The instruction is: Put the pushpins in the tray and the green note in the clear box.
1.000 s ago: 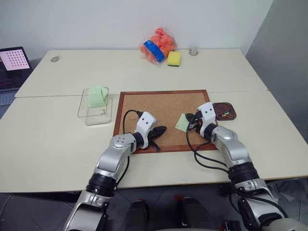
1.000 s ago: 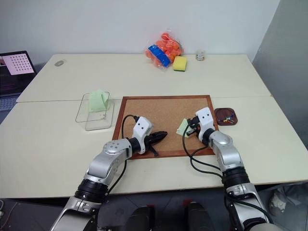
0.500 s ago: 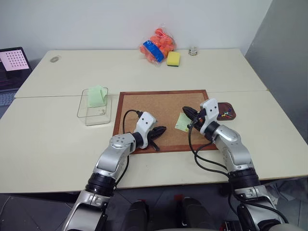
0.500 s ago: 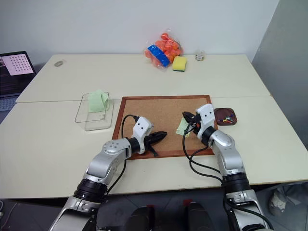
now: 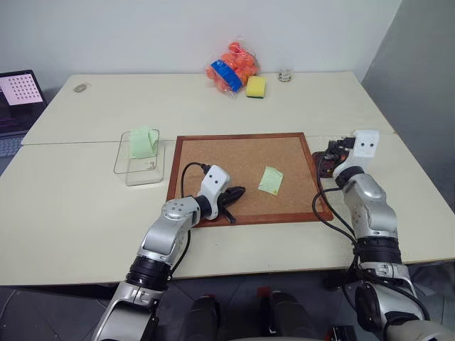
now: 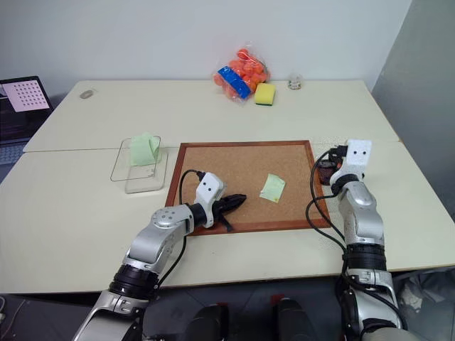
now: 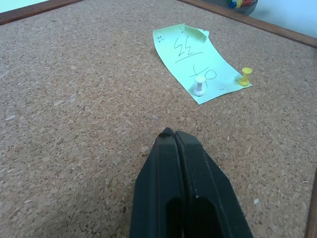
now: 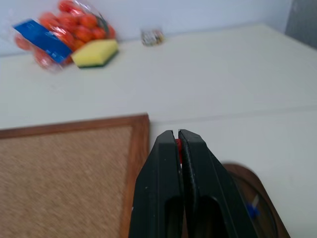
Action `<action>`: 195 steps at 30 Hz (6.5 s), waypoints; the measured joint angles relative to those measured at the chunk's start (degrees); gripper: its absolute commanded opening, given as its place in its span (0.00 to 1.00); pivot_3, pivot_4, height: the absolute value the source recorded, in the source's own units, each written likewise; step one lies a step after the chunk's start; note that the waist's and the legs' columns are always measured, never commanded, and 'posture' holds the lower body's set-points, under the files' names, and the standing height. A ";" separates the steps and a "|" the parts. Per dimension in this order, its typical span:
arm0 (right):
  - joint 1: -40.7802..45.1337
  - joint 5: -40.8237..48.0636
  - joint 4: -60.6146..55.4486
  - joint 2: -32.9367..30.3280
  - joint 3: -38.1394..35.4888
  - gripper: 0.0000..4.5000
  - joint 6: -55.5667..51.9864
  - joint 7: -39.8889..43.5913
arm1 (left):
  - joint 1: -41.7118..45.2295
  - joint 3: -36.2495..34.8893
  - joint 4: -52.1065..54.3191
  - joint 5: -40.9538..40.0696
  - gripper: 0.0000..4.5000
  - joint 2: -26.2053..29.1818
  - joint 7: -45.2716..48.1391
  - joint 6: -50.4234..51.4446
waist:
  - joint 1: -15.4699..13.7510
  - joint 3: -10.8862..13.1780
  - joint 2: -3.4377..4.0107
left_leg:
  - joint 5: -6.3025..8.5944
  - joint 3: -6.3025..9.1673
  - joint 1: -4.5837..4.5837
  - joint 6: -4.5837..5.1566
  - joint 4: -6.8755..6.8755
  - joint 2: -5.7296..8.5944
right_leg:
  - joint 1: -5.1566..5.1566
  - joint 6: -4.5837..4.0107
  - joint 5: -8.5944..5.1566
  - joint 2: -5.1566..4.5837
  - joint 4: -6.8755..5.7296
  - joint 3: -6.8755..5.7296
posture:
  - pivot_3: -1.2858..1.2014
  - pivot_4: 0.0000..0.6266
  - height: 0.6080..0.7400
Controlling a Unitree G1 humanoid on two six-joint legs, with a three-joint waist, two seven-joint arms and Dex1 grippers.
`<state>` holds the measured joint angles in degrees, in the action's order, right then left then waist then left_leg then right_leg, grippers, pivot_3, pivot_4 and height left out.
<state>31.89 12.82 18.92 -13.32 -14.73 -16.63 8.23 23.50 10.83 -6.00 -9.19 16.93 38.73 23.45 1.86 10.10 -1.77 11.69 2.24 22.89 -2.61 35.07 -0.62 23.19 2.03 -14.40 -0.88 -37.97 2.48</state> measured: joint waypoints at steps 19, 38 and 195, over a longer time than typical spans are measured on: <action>2.27 -0.12 3.85 -0.83 -1.31 0.90 -1.16 -3.34 | 0.48 0.04 -0.34 0.35 0.00 -0.45 0.03 0.12 | -0.02 -0.01 0.02 | 0.00 0.00 0.01 0.00 0.00 0.01 | 0.00 0.04 -0.02 0.00 0.01 -0.01 | 0.52 0.24 1.00; 2.15 -7.10 7.83 -3.92 4.14 1.00 -2.89 -4.64 | 0.82 -0.01 -0.43 0.37 0.00 -0.57 0.10 0.45 | -0.05 -0.01 0.02 | 0.00 0.00 0.02 0.00 0.01 0.03 | 0.00 0.05 -0.03 -0.01 0.01 0.00 | 0.52 0.24 1.00; -6.02 -3.70 -2.38 0.28 24.37 0.39 7.92 27.52 | -0.34 0.44 1.20 2.64 0.00 -1.68 -1.61 0.07 | -0.16 -0.03 0.03 | 0.00 0.07 0.00 0.00 0.08 0.03 | -0.04 0.16 -0.03 -0.04 0.01 -0.06 | 0.52 0.24 1.00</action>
<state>25.87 9.11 16.54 -13.04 9.63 -8.71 35.75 23.16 11.27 -4.80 -6.55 15.25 37.12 23.52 1.69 10.07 -1.74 11.68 2.31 22.89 -2.61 35.15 -0.58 23.15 2.18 -14.44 -0.92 -37.97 2.41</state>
